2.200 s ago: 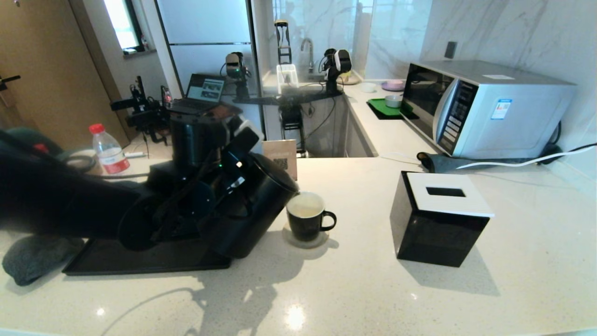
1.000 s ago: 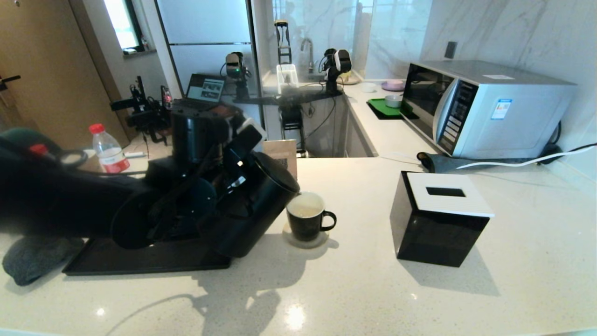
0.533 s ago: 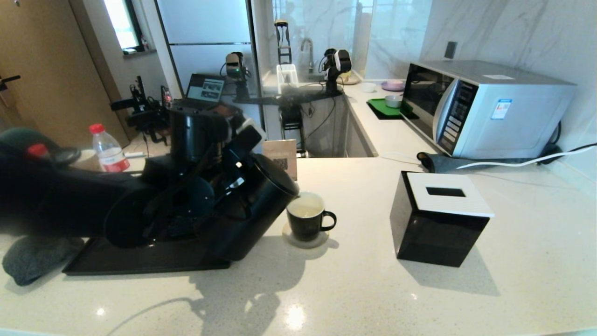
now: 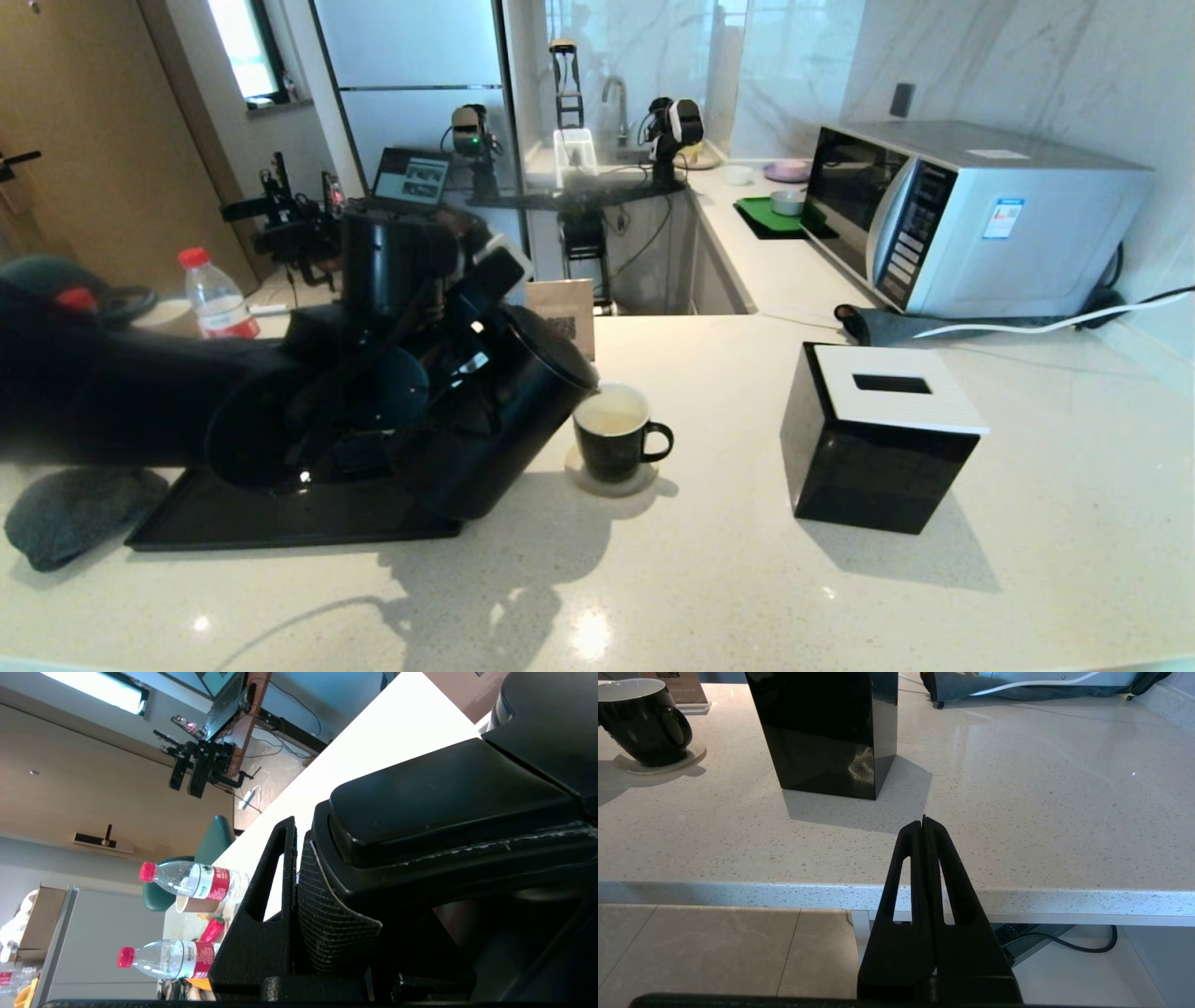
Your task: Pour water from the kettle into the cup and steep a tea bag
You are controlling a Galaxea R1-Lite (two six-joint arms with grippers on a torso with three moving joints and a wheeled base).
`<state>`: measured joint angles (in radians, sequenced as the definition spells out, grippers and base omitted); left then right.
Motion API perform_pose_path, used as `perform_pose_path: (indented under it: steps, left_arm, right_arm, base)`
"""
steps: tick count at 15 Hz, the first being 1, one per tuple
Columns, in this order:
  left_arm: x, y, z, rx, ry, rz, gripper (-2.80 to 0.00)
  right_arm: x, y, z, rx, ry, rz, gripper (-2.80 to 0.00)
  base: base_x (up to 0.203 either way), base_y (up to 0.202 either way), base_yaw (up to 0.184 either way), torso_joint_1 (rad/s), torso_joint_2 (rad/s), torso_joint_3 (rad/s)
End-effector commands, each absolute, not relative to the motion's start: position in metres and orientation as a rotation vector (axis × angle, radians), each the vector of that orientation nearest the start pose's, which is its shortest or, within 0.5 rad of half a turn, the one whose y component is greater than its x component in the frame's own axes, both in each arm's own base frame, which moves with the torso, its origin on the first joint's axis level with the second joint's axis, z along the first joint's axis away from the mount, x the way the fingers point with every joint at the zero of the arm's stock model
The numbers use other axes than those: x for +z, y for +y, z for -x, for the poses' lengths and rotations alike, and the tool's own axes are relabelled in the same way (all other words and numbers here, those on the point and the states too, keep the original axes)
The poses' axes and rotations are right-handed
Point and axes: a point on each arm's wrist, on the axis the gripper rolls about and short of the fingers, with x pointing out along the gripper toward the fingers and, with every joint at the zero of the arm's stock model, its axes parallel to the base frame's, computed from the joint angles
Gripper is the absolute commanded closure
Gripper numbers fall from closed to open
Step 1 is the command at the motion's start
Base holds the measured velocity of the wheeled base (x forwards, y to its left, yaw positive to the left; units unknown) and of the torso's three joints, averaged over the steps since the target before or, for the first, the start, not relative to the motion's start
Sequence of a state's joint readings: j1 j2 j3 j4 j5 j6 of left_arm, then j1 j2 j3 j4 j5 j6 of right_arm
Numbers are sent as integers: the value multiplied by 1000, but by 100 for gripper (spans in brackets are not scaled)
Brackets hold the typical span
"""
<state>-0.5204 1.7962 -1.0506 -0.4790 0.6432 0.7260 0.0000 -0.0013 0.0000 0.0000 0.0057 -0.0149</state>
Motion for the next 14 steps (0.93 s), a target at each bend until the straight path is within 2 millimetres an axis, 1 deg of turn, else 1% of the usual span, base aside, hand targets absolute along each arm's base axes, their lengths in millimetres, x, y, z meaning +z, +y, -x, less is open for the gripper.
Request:
perform_pose_path:
  steps: [1,14]
  left_arm:
    - [204,-158,-302,37,270,-879,0]
    - [209,-159,-304,31,280,-889,0]
  right_arm:
    - [75,0,23,6,0,15,0]
    - [75,0,23,6,0,15,0]
  base:
    - [0,0,0,0,0,0]
    - [0,0,0,0,0,0]
